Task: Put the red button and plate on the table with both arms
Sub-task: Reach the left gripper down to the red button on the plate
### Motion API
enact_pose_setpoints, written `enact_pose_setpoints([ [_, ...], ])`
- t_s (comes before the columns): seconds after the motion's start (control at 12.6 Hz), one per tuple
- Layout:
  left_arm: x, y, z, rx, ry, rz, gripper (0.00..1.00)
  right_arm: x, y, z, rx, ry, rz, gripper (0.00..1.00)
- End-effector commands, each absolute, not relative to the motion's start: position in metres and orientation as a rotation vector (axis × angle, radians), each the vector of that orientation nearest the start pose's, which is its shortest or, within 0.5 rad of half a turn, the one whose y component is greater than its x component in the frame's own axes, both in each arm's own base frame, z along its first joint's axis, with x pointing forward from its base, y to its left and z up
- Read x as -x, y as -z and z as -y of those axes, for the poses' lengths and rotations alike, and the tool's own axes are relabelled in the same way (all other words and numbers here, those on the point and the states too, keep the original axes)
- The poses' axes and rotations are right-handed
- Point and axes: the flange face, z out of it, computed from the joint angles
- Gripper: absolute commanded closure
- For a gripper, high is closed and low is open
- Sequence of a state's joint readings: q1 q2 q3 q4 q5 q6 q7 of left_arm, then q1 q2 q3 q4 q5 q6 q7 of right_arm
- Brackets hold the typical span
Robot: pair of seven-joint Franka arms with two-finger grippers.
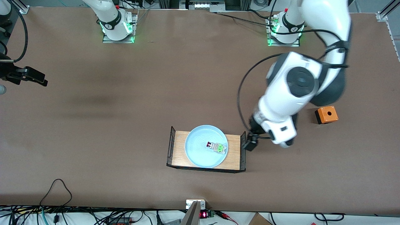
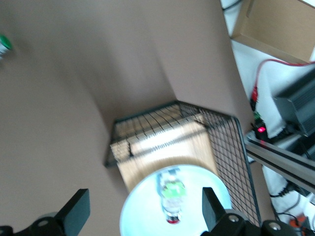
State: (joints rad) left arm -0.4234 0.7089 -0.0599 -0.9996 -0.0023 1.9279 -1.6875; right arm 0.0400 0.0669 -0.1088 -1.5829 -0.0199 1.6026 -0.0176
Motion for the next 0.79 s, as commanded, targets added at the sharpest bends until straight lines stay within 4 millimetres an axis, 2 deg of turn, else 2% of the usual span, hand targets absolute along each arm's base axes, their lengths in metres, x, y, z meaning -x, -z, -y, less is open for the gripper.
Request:
enact_pose_setpoints([
  [0.0, -0.685, -0.442, 0.393, 2.775, 0.238, 1.901, 0.0, -0.571, -0.592, 0.039, 3.157, -0.049, -0.081, 0.0],
  [0.16, -0.682, -0.412, 0.419, 2.772, 0.283, 1.887, 0.0, -0.571, -0.592, 0.039, 3.157, -0.049, -0.081, 0.0],
  [0.32, -0.674, -0.396, 0.439, 2.766, 0.369, 1.86, 0.0, -0.572, -0.59, 0.04, 3.156, -0.051, -0.084, 0.0],
  [0.56, -0.676, -0.374, 0.443, 2.754, 0.371, 1.85, 0.0, -0.573, -0.59, 0.04, 3.158, -0.042, -0.084, 0.0],
  [0.71, -0.682, -0.368, 0.441, 2.758, 0.415, 1.895, 0.0, -0.574, -0.589, 0.039, 3.156, -0.044, -0.081, 0.0],
])
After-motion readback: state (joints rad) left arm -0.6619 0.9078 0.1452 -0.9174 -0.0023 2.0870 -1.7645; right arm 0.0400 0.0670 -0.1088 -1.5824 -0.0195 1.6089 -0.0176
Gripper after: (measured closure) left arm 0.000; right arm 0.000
